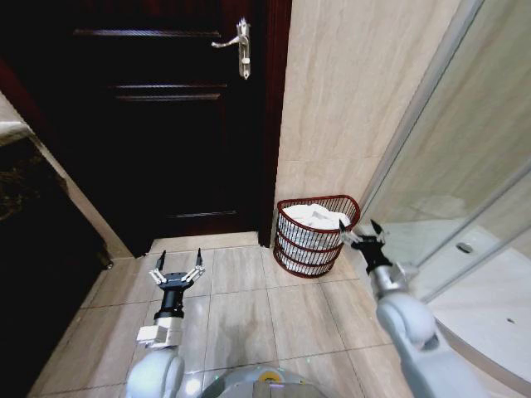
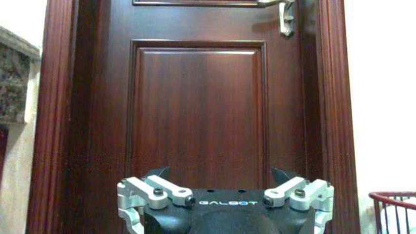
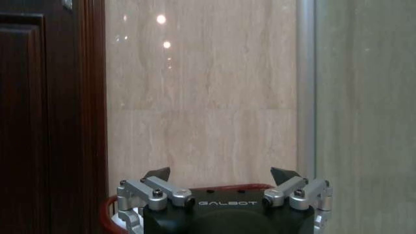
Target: Discard the used towel into the hamper.
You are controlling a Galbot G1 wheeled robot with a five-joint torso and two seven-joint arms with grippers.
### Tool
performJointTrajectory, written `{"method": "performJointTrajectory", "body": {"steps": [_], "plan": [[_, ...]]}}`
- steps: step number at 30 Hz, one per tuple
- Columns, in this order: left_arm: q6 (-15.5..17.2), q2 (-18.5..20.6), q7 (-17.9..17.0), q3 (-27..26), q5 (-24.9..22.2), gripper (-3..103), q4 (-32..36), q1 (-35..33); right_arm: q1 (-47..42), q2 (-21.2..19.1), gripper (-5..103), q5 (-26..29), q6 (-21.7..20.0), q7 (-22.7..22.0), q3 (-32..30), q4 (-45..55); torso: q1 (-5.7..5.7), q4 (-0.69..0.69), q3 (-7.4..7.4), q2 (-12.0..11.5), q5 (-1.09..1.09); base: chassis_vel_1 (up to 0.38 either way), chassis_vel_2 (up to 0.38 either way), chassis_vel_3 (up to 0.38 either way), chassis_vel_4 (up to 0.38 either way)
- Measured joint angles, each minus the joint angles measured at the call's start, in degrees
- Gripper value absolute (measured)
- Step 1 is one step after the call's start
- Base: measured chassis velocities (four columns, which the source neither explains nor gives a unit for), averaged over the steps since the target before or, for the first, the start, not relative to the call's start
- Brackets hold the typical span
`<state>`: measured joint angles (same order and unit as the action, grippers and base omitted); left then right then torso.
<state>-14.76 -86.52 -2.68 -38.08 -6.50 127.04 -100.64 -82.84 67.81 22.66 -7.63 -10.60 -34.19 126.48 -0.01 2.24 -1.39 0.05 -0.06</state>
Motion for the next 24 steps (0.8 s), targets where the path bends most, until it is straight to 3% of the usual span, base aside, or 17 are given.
{"method": "performJointTrajectory", "body": {"steps": [2,5,10,18,24], "plan": [[0.2,0.5,0.0,-0.8,-0.5,100,0.4,-0.5,-1.3,0.9,100,-0.9,0.7,0.5,-0.7,1.0,0.0,0.01,0.0,0.0,0.09,0.0,0.0,0.0,0.0],[0.0,0.6,0.0,-1.6,-0.9,100,0.4,-0.9,-2.1,1.2,100,-0.4,0.7,0.0,-0.8,2.3,0.0,0.01,-0.01,0.0,0.03,0.0,0.0,0.0,0.0],[-1.5,0.5,0.0,-1.9,-1.1,100,-0.2,-1.6,-3.0,2.0,100,0.9,-0.2,-1.0,-0.4,4.6,0.0,0.01,-0.01,0.0,0.06,0.0,0.0,0.0,0.0],[-5.0,0.8,-0.7,-1.9,-0.8,100,-2.0,-1.5,-4.0,3.1,100,-1.7,0.3,-1.3,-0.4,5.6,0.0,0.03,-0.01,0.0,0.05,0.044,0.053,0.05,0.038],[-5.5,0.0,-1.1,-0.3,0.2,100,-1.9,-1.4,-6.6,3.9,100,1.0,-3.0,-1.3,-1.7,8.6,0.0,-0.02,-0.01,0.0,0.06,0.009,0.016,0.018,0.008]]}}
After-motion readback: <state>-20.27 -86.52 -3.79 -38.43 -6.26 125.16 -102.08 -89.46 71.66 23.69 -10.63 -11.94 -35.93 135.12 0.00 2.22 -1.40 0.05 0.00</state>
